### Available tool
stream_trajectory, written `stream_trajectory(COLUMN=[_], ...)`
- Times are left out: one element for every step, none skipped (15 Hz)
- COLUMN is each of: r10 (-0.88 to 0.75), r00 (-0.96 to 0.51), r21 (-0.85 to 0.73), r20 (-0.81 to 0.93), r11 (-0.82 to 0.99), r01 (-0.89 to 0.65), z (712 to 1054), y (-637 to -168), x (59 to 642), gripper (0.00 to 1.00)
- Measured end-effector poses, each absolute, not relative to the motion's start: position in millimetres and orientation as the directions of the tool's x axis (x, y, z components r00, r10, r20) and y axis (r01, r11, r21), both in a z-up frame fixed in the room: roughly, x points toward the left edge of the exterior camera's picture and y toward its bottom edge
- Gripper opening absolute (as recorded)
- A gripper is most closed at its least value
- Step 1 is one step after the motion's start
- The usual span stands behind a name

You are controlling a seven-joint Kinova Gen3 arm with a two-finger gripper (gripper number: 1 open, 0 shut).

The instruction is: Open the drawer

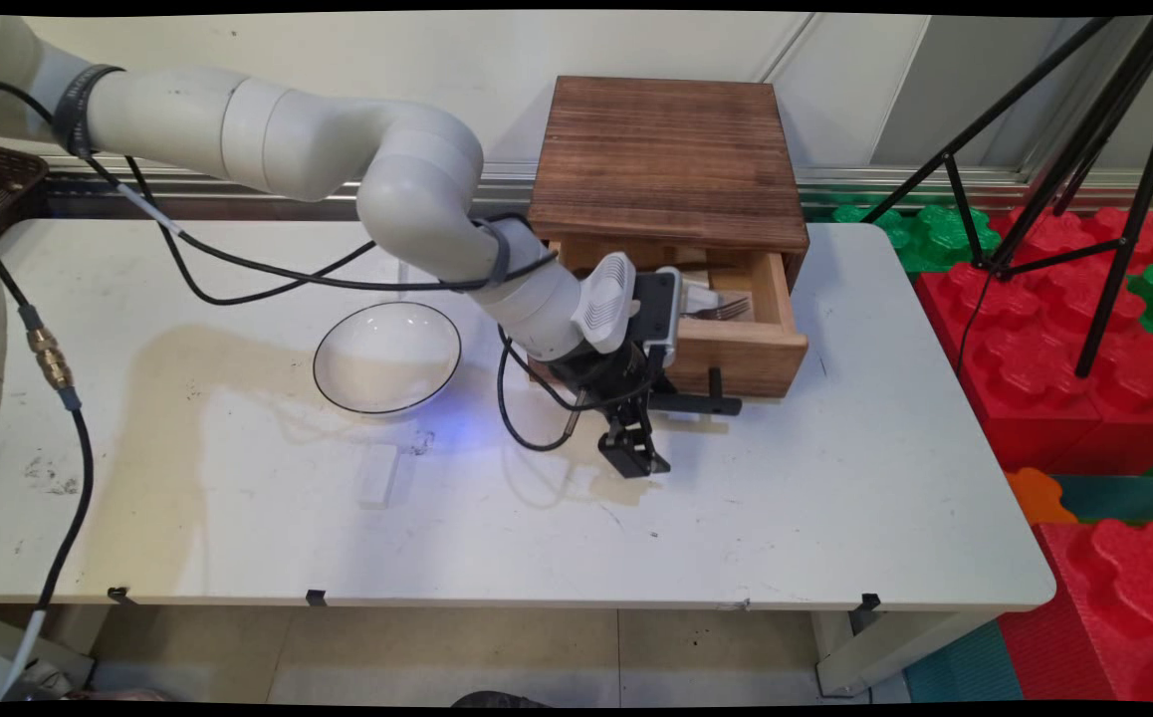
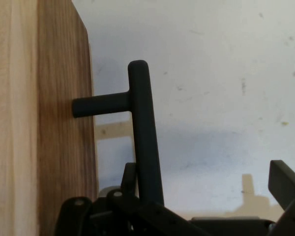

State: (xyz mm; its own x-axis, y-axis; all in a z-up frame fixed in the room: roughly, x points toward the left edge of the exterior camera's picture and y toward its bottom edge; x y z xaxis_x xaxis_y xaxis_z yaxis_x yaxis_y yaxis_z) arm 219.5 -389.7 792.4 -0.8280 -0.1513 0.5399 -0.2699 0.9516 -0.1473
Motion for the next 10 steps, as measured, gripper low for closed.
stream_trajectory(r10=[-0.150, -0.150, -0.149, -0.148, -0.147, -0.147, -0.146, -0.146, -0.145, -0.144], r00=[-0.827, -0.826, -0.825, -0.823, -0.822, -0.820, -0.819, -0.817, -0.816, -0.814], r21=[-0.145, -0.143, -0.140, -0.137, -0.134, -0.131, -0.128, -0.125, -0.122, -0.119], r20=[0.542, 0.543, 0.546, 0.549, 0.551, 0.553, 0.555, 0.558, 0.560, 0.562], r11=[0.952, 0.953, 0.954, 0.955, 0.956, 0.957, 0.958, 0.959, 0.959, 0.960], r01=[-0.268, -0.267, -0.266, -0.263, -0.262, -0.260, -0.258, -0.256, -0.254, -0.252], z=[792, 792, 792, 792, 792, 792, 792, 792, 792, 792], y=[-386, -384, -381, -377, -374, -370, -367, -363, -360, -357], x=[218, 218, 217, 215, 214, 213, 212, 211, 210, 208], gripper=[1.00, 1.00, 1.00, 1.00, 1.00, 1.00, 1.00, 1.00, 1.00, 1.00])
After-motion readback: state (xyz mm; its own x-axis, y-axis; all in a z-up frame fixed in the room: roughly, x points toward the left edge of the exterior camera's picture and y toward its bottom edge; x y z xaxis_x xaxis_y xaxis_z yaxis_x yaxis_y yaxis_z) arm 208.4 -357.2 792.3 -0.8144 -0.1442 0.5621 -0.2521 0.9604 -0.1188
